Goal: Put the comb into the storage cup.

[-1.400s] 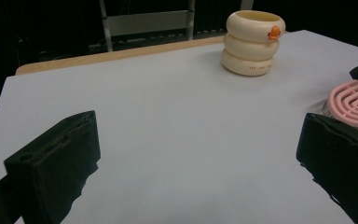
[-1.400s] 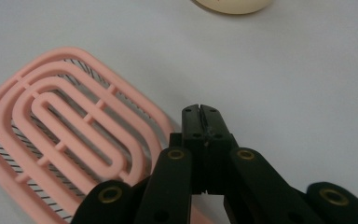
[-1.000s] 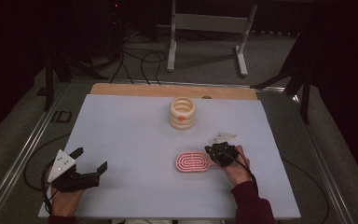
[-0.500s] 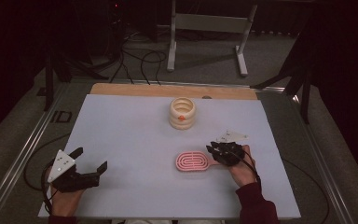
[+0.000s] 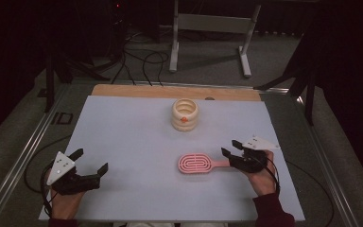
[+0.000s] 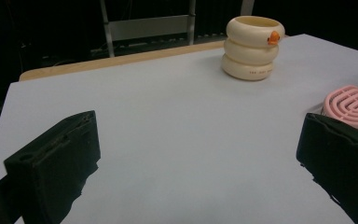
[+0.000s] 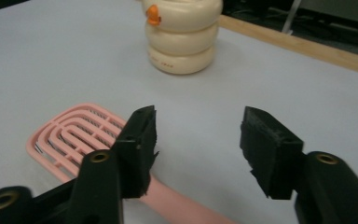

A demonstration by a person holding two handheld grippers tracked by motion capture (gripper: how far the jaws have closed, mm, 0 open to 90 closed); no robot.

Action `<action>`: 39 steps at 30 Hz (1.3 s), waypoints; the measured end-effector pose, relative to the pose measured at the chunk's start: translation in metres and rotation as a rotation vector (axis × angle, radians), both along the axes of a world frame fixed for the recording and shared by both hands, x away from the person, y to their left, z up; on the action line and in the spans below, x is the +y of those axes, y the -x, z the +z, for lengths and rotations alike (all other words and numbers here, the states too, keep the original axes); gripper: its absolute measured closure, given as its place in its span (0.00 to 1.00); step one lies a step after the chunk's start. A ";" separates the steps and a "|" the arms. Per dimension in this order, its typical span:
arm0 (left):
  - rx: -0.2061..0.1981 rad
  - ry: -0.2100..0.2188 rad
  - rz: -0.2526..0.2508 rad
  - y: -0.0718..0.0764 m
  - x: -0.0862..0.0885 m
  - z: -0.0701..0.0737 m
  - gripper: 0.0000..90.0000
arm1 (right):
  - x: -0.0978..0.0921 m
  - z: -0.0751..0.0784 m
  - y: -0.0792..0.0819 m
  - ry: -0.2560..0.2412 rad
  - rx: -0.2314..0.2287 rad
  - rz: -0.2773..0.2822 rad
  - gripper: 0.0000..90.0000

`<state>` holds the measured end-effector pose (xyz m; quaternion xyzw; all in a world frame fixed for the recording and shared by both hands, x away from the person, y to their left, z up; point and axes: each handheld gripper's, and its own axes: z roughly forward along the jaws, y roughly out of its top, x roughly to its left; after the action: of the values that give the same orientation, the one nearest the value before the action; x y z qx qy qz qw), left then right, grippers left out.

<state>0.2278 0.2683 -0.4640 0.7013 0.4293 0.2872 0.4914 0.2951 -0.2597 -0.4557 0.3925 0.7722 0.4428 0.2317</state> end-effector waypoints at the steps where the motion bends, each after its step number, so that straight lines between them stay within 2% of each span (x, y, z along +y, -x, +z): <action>1: 0.000 0.000 0.000 0.000 0.000 0.000 0.00 | -0.003 0.001 0.003 -0.007 -0.004 -0.009 0.46; 4: -0.008 0.003 0.007 0.000 0.002 0.002 0.00 | -0.011 0.002 0.009 -0.024 -0.022 -0.018 0.43; 11: -0.015 0.009 0.005 0.001 0.006 0.004 0.00 | -0.032 0.003 0.022 -0.067 -0.059 -0.082 0.24; 14: -0.019 0.013 0.005 0.001 0.006 0.004 0.00 | -0.040 0.003 0.028 -0.093 -0.078 -0.090 0.18; 19: -0.029 0.020 -0.004 0.002 0.007 0.005 0.00 | -0.048 0.002 0.037 -0.121 -0.109 -0.078 0.12; 27: -0.048 0.050 -0.033 0.003 0.008 0.006 0.00 | -0.049 0.002 0.049 -0.134 -0.170 -0.060 0.11; 39: -0.046 0.046 -0.053 0.002 0.003 0.003 0.00 | -0.052 -0.002 0.048 -0.129 -0.163 -0.059 0.11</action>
<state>0.2260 0.2710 -0.4608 0.6939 0.4059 0.2801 0.5246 0.2471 -0.3112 -0.4576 0.3918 0.7087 0.5151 0.2809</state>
